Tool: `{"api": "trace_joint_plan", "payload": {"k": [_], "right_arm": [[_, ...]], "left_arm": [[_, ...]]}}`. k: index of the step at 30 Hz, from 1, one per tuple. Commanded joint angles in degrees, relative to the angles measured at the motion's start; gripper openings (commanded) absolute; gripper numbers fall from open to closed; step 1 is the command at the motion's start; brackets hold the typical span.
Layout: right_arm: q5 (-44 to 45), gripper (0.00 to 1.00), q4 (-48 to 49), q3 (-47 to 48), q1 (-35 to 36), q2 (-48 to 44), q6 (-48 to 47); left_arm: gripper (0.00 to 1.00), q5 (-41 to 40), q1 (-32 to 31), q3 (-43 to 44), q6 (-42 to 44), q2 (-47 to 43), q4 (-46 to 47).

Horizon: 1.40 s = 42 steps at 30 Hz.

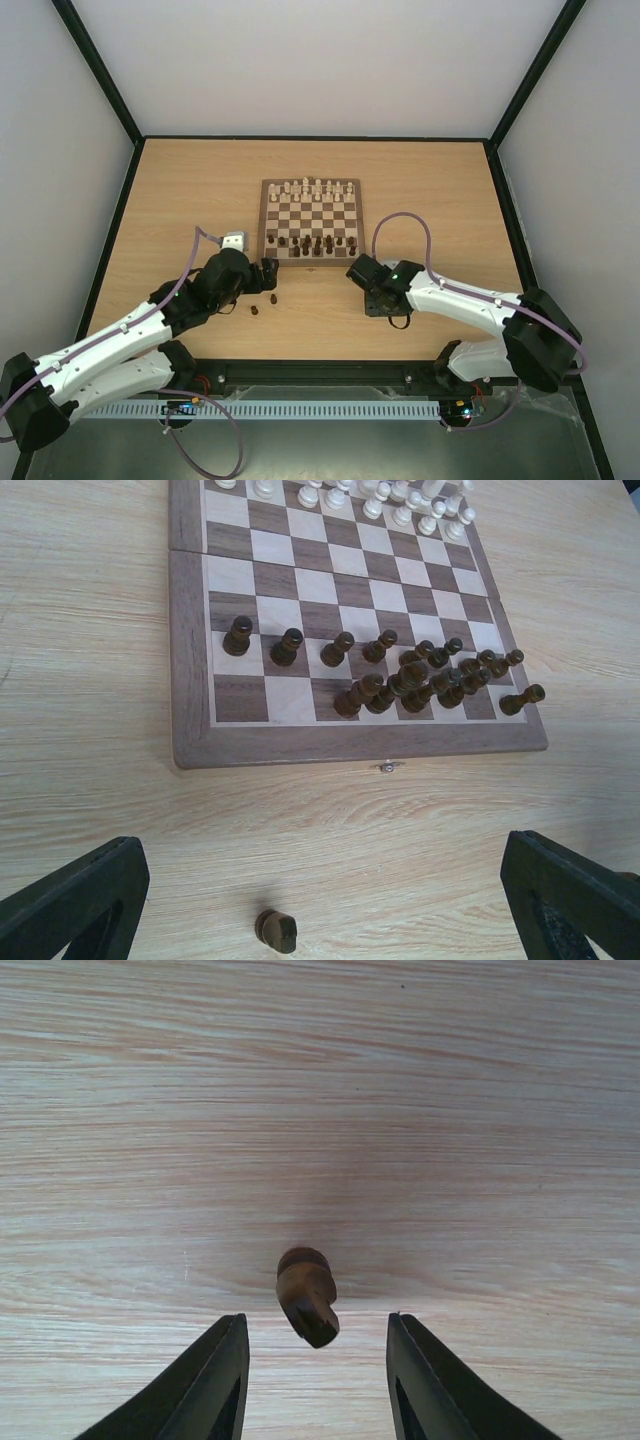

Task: Set up the chess pieces on the board
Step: Pick up the chess piece at the center of the board.

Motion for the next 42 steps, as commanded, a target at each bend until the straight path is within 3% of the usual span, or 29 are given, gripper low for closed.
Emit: {"api": "trace_joint_plan", "payload": {"k": [1,6,24,31,42], "right_arm": [[-0.88,0.39,-0.12,-1.79,0.38,-2.11,1.51],[-1.21,0.35,1.34,-1.56,0.45,-1.48,0.72],[0.09,0.08,1.89,1.72,0.38,0.46,-2.05],[2.49,0.07,0.07,10.5,0.37,3.43,-6.24],[0.81,0.08,1.17,26.33,-4.03,18.12,-15.06]], "left_arm": [[1.0,0.61,-0.25,0.9,0.79,0.12,1.29],[0.99,0.74,-0.21,1.3,0.88,1.07,1.58],[1.0,-0.07,-0.21,2.29,0.79,2.6,1.28],[0.99,-0.78,-0.23,3.29,0.79,4.11,1.15],[0.99,-2.49,-0.19,3.6,0.27,4.95,0.03]]}}
